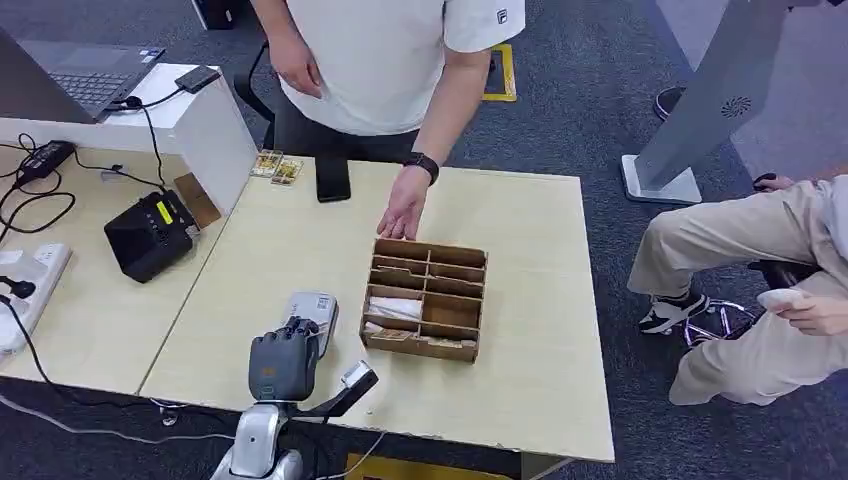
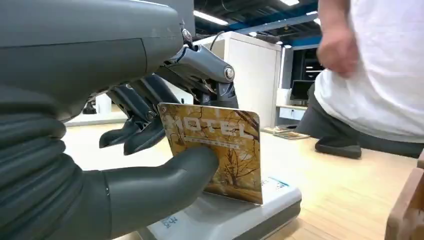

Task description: Pass the card to the sensor for recognition and then transmit it.

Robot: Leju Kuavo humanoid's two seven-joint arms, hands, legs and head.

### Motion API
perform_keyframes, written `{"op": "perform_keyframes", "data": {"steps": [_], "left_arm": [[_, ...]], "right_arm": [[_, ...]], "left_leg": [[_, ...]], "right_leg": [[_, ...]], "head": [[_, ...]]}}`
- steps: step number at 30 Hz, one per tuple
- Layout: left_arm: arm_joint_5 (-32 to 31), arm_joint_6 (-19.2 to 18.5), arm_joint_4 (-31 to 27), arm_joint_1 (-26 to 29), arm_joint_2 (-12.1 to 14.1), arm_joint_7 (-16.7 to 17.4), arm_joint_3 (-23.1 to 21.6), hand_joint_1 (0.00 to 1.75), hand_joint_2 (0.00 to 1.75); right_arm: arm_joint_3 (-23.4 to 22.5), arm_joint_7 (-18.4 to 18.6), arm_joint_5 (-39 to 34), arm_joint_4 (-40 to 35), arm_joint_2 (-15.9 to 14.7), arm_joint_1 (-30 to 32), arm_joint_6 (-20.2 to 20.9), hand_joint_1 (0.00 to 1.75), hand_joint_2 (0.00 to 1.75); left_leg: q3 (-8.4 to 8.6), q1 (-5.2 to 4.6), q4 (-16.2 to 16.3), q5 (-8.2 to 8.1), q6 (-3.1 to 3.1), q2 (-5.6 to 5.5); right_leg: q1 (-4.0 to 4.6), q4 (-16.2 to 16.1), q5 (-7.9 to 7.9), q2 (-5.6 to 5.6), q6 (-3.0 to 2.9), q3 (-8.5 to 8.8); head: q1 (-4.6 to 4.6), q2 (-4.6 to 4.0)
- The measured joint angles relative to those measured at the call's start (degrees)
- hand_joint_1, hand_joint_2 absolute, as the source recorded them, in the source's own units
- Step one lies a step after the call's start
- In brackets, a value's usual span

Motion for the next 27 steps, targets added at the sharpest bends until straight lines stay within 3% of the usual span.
{"op": "perform_keyframes", "data": {"steps": [27], "left_arm": [[1.97, -1.6, 7.71, -3.25, 0.61, 2.56, -3.41, 1.75, 1.75]], "right_arm": [[0.0, 1.33, 0.26, -1.07, 0.0, 0.24, 0.02, 0.0, 1.75]], "left_leg": [[0.23, 0.0, -0.01, 0.0, 0.0, -0.02]], "right_leg": [[0.0, 0.0, 0.01, -0.03, -0.01, 0.27]], "head": [[0.0, 0.0]]}}
